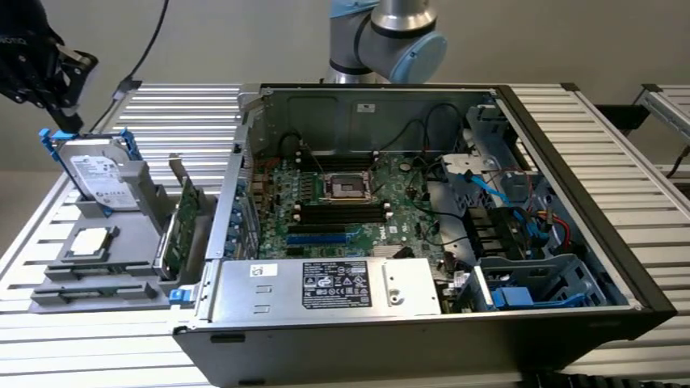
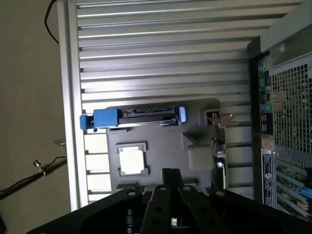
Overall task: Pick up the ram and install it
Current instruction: 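Reach for the ram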
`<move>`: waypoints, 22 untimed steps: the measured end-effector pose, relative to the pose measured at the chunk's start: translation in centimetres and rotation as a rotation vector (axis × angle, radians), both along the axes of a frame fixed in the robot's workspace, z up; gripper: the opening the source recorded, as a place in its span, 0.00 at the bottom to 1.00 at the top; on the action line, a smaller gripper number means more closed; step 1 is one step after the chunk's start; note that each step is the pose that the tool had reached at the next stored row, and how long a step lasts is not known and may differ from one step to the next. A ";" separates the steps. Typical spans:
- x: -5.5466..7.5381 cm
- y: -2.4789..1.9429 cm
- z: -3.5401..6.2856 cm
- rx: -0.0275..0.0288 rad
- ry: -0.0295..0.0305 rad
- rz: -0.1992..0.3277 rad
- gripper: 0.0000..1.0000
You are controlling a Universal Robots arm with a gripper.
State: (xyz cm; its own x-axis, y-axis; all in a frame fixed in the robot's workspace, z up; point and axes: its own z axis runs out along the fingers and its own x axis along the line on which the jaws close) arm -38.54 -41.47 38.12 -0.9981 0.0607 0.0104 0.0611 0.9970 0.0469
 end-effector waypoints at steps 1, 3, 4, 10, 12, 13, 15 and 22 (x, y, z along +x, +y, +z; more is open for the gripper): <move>-0.2 -0.21 0.00 0.0000 -0.0002 0.001 0.11; -0.5 -0.65 0.00 0.0000 -0.0008 0.002 0.11; -0.7 -0.87 0.01 -0.0001 -0.0010 0.002 0.11; -1.3 -2.01 0.17 -0.0001 -0.0033 0.008 0.11; -1.4 -2.34 0.27 -0.0001 -0.0034 0.010 0.11; -1.4 -2.53 0.33 -0.0001 -0.0033 0.011 0.11; -1.4 -2.97 0.44 -0.0001 -0.0033 0.011 0.11; -1.4 -4.70 0.49 0.0000 -0.0033 0.014 0.11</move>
